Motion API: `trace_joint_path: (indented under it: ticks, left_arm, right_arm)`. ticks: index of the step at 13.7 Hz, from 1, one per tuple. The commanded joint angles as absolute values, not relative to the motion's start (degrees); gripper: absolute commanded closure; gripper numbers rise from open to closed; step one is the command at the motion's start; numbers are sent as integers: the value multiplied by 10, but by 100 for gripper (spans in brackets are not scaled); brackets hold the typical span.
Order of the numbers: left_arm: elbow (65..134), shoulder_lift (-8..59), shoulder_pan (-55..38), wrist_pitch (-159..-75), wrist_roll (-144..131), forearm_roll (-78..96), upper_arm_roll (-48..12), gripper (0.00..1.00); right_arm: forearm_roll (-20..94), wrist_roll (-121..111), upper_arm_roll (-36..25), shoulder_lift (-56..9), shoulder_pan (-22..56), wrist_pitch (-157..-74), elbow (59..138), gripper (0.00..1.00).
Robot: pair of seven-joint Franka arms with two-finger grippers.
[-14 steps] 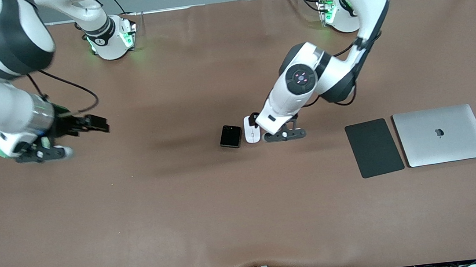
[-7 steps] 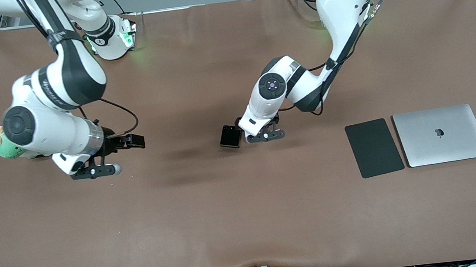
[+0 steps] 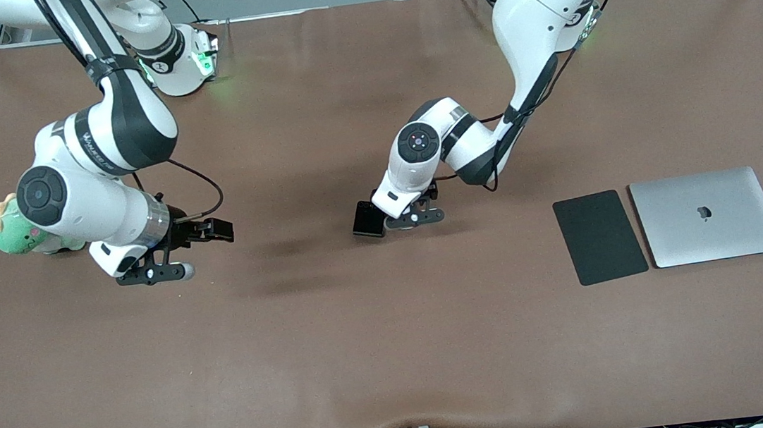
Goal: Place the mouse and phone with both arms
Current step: 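Close the left gripper on the white mouse while the right gripper approaches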
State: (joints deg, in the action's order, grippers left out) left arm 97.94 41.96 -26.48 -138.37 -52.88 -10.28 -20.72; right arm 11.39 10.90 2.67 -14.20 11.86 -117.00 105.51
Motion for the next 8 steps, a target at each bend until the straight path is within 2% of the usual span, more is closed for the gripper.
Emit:
trace_joint_path:
  ticks: [1, 8]
  left_arm:
    - [968, 431, -278, -1389, -548, -127, -197, 5]
    - [970, 432, -274, -1388, -548, -142, -196, 16]
  right_arm:
    - [124, 95, 28, -108, 122, -1193, 1096, 0]
    - [124, -25, 27, -109, 127, -1226, 1102, 0]
